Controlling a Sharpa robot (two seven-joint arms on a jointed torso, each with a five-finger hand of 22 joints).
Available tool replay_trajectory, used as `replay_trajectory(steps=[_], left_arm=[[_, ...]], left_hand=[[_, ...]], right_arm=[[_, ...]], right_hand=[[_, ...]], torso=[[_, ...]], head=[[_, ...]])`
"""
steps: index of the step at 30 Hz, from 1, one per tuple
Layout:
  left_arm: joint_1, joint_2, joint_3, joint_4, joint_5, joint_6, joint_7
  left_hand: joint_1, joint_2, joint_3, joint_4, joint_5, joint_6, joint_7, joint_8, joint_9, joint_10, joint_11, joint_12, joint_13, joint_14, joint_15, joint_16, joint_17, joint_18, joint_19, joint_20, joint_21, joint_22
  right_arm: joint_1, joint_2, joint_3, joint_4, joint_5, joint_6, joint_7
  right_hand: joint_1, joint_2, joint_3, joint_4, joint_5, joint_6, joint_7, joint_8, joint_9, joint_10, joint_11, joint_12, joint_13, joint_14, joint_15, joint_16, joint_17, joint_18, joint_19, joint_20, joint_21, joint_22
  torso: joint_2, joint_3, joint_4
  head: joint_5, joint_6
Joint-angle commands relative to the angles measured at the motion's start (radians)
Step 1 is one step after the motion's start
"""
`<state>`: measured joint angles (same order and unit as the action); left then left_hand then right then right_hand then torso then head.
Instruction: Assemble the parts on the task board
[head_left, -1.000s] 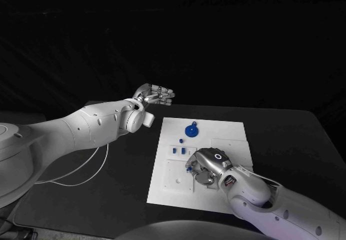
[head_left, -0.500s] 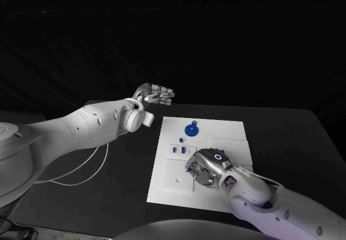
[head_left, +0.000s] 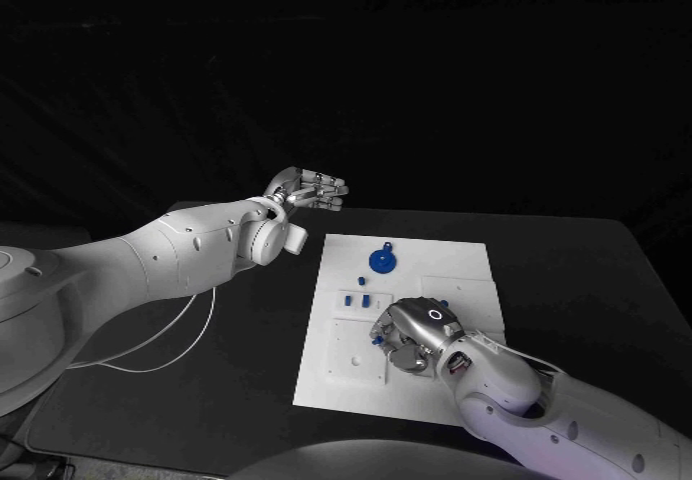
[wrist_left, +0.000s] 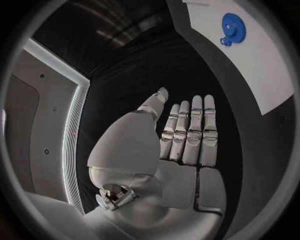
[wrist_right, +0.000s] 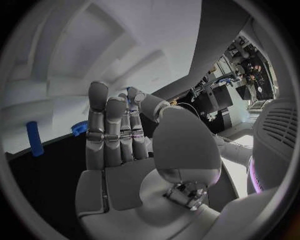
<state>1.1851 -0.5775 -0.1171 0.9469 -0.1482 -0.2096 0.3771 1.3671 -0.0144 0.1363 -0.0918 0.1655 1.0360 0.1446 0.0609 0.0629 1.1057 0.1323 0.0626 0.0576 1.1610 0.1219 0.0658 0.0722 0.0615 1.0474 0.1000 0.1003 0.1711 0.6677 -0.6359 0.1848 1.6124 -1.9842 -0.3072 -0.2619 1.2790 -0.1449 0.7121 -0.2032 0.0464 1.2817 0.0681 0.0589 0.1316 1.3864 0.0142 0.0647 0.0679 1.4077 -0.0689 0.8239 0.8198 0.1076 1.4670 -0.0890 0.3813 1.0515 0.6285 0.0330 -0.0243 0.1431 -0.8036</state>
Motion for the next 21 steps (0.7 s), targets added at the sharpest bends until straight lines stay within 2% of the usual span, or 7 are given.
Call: replay_trajectory(steps=[1,5,13,18,21], left_arm=[[-0.001,0.003,0.001,0.001,0.005,0.014,0.006],[-0.001,0.005,0.001,0.0,0.005,0.016,0.005],[-0.001,0.007,0.001,0.0,0.005,0.02,0.003],[-0.001,0.007,0.001,-0.001,0.005,0.024,-0.001],[-0.001,0.007,0.001,-0.002,0.005,0.025,-0.003]], left_hand=[[-0.003,0.009,-0.005,0.003,-0.002,-0.005,0.0,0.001,-0.001,-0.005,0.002,-0.002,0.0,-0.007,-0.002,-0.004,-0.001,0.015,0.006,0.004,0.002,-0.001],[-0.004,0.009,-0.009,0.004,-0.002,-0.009,0.001,0.001,-0.001,-0.006,0.003,-0.002,0.0,-0.008,-0.001,-0.004,-0.001,0.015,0.006,0.004,0.004,-0.005],[-0.004,0.009,-0.009,0.004,-0.002,-0.009,0.001,0.001,-0.001,-0.006,0.003,-0.002,0.0,-0.008,-0.001,-0.004,-0.001,0.015,0.006,0.004,0.004,-0.005],[-0.004,0.009,-0.009,0.004,-0.002,-0.009,0.001,0.001,-0.001,-0.006,0.003,-0.002,0.0,-0.008,-0.001,-0.004,-0.001,0.015,0.006,0.004,0.004,-0.005],[-0.005,0.01,-0.012,0.005,-0.004,-0.01,0.001,0.0,-0.001,-0.008,0.003,-0.002,0.0,-0.01,-0.001,-0.004,-0.001,0.015,0.006,0.005,0.004,-0.009]], right_arm=[[-0.002,0.006,-0.001,-0.002,-0.024,0.052,-0.021],[-0.001,0.017,-0.001,-0.011,-0.032,0.084,-0.032],[-0.001,0.033,-0.004,-0.018,-0.037,0.108,-0.036],[-0.001,0.035,-0.008,-0.021,-0.025,0.098,-0.029],[-0.001,0.034,-0.01,-0.024,-0.015,0.088,-0.024]], right_hand=[[-0.003,0.009,0.0,-0.002,0.002,0.008,0.0,0.005,0.001,0.004,-0.001,0.003,-0.001,0.001,-0.002,-0.007,0.001,0.018,0.035,-0.007,0.005,-0.001],[-0.002,0.01,-0.002,-0.003,0.002,0.006,0.001,0.005,0.001,0.002,0.0,0.003,-0.001,-0.002,-0.001,-0.007,0.002,0.017,0.033,-0.007,0.004,-0.001],[-0.003,0.011,-0.005,-0.006,0.002,0.005,0.001,0.005,0.0,0.001,0.0,0.003,-0.001,-0.003,-0.001,-0.007,0.004,0.017,0.034,-0.006,0.003,-0.001],[-0.007,0.013,-0.005,-0.005,0.002,0.0,0.003,0.004,-0.002,-0.005,0.002,0.001,-0.002,-0.004,0.0,-0.009,0.003,0.017,0.032,-0.006,0.001,-0.001],[-0.007,0.012,-0.003,-0.006,0.002,-0.034,0.013,0.002,-0.012,-0.039,0.013,-0.003,-0.005,-0.006,0.006,-0.009,0.004,0.017,0.031,-0.003,-0.002,-0.002]], torso=[[0.0,-0.0006,0.0006],[0.0,-0.0018,0.0011],[0.0,-0.0014,0.0013],[0.0,-0.0013,-0.0002],[0.0,-0.0012,-0.0005]], head=[[-0.001,0.001],[-0.006,0.002],[-0.01,0.003],[-0.008,0.002],[-0.007,0.003]])
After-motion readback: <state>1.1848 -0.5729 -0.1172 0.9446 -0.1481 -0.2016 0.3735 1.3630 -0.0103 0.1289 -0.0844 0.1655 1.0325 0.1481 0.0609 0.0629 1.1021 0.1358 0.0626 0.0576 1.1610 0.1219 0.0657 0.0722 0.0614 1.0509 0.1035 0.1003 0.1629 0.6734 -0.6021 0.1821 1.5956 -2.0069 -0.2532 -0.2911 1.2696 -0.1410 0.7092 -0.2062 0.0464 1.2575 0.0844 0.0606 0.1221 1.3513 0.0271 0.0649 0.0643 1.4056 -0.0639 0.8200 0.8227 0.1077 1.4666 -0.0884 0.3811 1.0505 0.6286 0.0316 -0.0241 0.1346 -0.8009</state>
